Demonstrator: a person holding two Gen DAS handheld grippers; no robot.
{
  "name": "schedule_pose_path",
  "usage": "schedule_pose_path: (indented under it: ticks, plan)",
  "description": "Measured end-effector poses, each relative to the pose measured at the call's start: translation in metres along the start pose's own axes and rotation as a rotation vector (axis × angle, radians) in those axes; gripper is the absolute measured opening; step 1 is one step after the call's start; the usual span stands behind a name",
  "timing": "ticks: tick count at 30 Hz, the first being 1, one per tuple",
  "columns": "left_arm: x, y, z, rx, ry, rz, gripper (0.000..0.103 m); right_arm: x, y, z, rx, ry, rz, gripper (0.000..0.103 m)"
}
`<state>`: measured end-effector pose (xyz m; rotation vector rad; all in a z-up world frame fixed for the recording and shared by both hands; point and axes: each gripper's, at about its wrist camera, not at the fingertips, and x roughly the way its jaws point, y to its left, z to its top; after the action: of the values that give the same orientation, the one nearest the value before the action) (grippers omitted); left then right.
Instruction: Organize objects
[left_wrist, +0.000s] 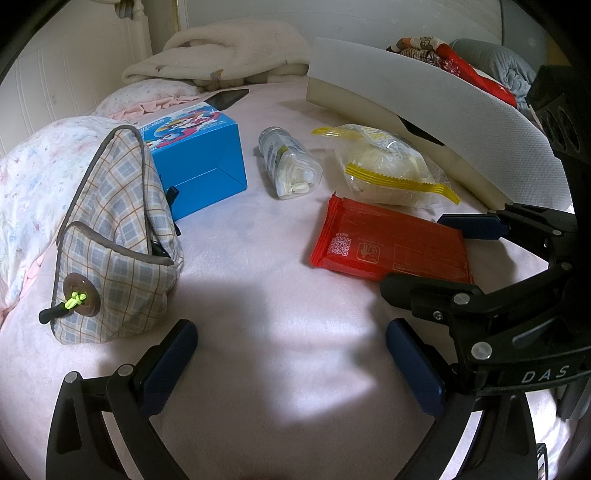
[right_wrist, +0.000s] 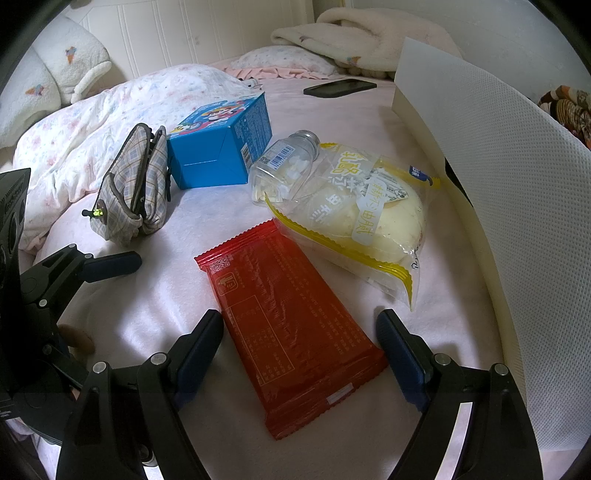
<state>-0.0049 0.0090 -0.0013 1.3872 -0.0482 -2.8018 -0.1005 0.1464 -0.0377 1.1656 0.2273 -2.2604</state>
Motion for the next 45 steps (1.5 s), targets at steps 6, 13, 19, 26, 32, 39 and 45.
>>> schedule_pose_path:
  ticks: [6, 13, 19, 26, 32, 39, 45]
  plan:
    - [0.001, -0.003, 0.001, 0.0, -0.001, 0.001, 0.103, 0.0, 0.0, 0.0, 0.0, 0.0, -0.001, 0.085]
    - [0.003, -0.006, 0.002, 0.0, -0.001, 0.001, 0.103, 0.0, 0.0, 0.0, 0.0, 0.0, 0.0, 0.085]
    - [0.004, -0.009, 0.003, 0.0, -0.001, 0.001, 0.103, 0.0, 0.0, 0.0, 0.0, 0.0, 0.0, 0.085]
    - [0.005, -0.012, 0.004, 0.0, -0.002, 0.001, 0.103, 0.0, 0.0, 0.0, 0.0, 0.0, 0.0, 0.085]
    - [0.007, -0.013, 0.005, -0.003, -0.002, -0.004, 0.103, 0.0, 0.0, 0.0, 0.0, 0.0, 0.0, 0.085]
    - [0.004, -0.011, 0.005, 0.001, 0.004, -0.025, 0.103, 0.0, 0.001, 0.0, 0.0, 0.001, 0.001, 0.085]
    - [0.006, -0.014, 0.008, -0.001, 0.007, -0.028, 0.103, 0.0, -0.001, 0.001, 0.004, 0.003, -0.003, 0.086]
